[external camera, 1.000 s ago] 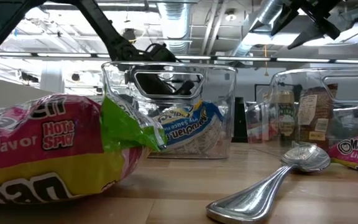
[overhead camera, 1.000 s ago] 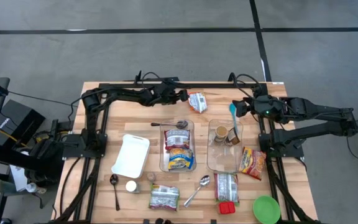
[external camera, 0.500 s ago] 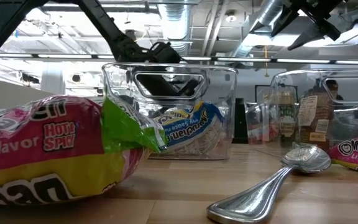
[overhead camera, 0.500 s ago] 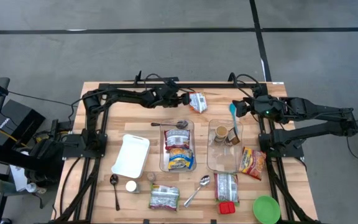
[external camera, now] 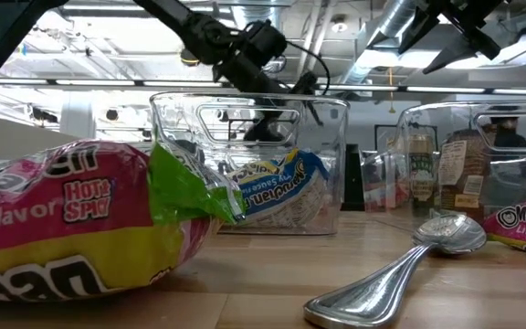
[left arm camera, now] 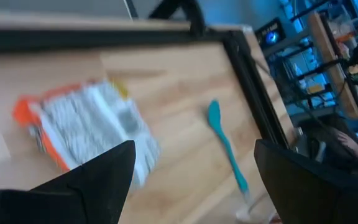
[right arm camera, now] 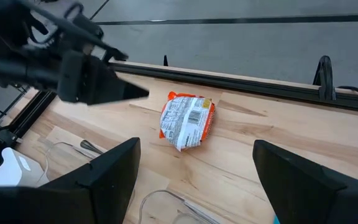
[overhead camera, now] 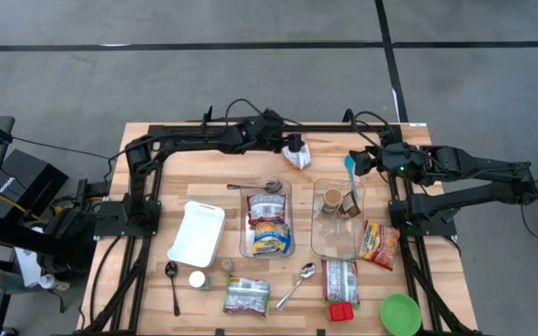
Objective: Pick & Place Food Item
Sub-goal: Put the orange noodle pack into the left transparent bin
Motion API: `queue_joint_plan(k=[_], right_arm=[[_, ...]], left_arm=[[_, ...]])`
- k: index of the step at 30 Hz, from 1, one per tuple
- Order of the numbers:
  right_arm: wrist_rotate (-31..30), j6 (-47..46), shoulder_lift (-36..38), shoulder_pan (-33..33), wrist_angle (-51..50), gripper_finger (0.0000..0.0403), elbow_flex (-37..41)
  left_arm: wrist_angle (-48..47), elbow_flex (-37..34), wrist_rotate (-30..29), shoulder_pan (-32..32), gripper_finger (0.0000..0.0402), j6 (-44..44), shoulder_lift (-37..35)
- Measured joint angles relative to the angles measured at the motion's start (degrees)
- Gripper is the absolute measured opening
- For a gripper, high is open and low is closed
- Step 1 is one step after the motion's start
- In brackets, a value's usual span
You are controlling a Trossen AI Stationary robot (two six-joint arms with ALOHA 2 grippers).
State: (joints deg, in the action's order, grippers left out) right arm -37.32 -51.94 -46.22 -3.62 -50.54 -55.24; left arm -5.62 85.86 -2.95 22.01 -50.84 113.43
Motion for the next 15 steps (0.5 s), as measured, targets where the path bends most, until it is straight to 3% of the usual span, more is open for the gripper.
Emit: queue_joint_plan(k=[9,15], right_arm=[[0.0,-0.1,0.0,0.0,0.0,0.0304,0.0],[0.0,-0.1,0.0,0.0,0.0,0.0304,0.0]], left_arm=[[-6.8,1.9,-5.6,0.1,0.0324,1.0,1.0],[-9.4,1.9,-1.8,0.6,0.0324,-3.7,5.2]])
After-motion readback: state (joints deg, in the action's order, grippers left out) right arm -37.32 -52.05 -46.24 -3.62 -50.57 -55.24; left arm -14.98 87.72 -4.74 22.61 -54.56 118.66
